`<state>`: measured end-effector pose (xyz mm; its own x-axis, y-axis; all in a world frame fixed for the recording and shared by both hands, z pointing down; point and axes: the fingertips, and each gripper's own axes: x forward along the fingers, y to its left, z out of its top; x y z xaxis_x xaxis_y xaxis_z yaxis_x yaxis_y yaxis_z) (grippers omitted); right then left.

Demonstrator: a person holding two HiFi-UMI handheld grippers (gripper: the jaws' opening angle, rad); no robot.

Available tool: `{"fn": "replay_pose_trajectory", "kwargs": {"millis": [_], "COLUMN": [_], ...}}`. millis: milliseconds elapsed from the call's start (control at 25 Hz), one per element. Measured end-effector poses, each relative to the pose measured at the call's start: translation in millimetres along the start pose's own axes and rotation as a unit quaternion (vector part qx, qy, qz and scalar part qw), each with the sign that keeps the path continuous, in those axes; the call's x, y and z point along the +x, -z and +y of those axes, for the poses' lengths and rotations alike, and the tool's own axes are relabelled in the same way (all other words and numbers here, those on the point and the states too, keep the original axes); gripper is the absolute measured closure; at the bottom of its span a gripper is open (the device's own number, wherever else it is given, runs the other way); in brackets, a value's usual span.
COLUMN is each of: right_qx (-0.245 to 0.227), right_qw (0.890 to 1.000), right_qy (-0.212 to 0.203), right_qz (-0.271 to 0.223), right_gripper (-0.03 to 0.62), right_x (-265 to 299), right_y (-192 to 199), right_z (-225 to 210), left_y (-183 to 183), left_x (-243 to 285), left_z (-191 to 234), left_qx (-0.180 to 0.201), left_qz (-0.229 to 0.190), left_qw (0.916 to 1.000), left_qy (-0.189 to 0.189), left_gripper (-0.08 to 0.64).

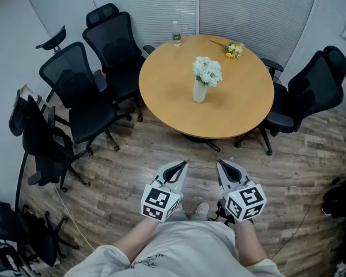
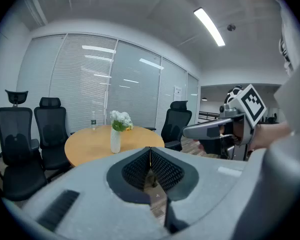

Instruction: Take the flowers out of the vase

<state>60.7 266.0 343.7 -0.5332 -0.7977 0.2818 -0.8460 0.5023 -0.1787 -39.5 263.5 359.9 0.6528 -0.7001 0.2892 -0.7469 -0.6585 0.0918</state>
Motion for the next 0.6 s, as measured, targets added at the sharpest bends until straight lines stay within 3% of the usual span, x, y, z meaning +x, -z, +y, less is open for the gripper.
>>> {"fn": "replay_pose_trajectory", "kwargs": {"millis": [360,600], "right_qx": [-0.003,0.024], "right_qw": [1.000,0.999], "right_qy": [0.007,0.014], "right_qz": [0.004,-0.019], "right_gripper": [0.586,0.584], "right_x": [7,18], "right_y": [0,-10], "right_z": [3,11], "left_y": [-1,-1], "left_x": [2,-6], "left_z": [8,22], "left_qx": [0.004,0.008], "left_qz": [-0.001,-0.002], "left_qw": [0.9999,0.9998], "left_qy": [0.010,0.020], "left_gripper": [0.549,0.549]}}
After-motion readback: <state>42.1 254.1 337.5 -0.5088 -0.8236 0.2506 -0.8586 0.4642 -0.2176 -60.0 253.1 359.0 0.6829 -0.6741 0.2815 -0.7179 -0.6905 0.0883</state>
